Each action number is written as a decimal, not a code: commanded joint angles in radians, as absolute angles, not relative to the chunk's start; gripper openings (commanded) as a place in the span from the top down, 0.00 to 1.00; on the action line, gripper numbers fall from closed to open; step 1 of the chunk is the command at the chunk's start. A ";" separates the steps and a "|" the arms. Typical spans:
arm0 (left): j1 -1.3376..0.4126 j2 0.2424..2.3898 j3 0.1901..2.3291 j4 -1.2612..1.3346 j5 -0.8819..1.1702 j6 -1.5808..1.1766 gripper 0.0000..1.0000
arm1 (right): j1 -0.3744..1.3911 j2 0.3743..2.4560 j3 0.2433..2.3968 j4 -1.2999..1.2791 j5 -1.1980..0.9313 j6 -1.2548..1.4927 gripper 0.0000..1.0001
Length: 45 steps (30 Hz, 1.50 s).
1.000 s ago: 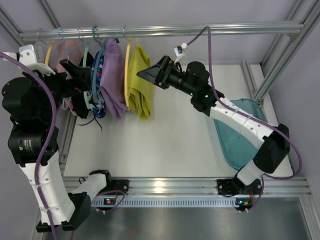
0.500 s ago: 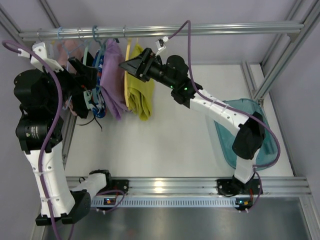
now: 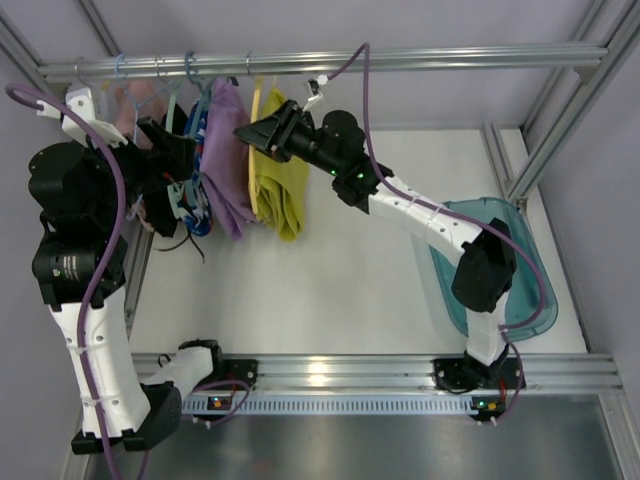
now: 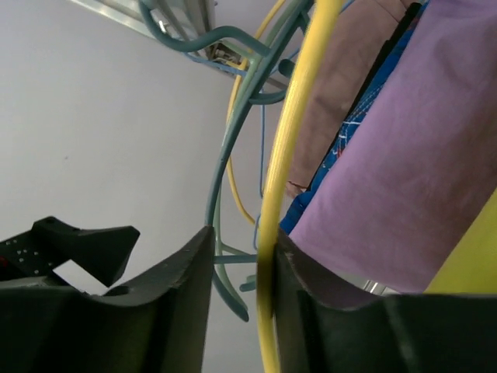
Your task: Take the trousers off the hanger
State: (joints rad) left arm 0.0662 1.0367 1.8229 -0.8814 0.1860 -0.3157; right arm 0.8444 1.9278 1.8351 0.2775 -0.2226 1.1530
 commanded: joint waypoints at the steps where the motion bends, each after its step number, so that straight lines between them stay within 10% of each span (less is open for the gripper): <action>1: 0.075 1.031 1.818 -0.822 0.187 -0.319 0.01 | 0.864 1.939 1.904 0.324 -0.206 1.209 0.69; 8: 0.074 1.034 1.810 -0.822 0.189 -0.321 0.02 | 0.864 1.934 1.893 0.365 -0.227 1.209 1.00; 45: 0.074 1.017 1.779 -0.824 0.221 -0.296 0.01 | 0.836 1.945 1.810 0.802 -0.319 0.525 1.00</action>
State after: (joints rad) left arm 0.0662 1.0309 1.7855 -0.8799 0.2169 -0.3111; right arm 0.8276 1.9865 1.7649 0.5030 -0.2214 0.6937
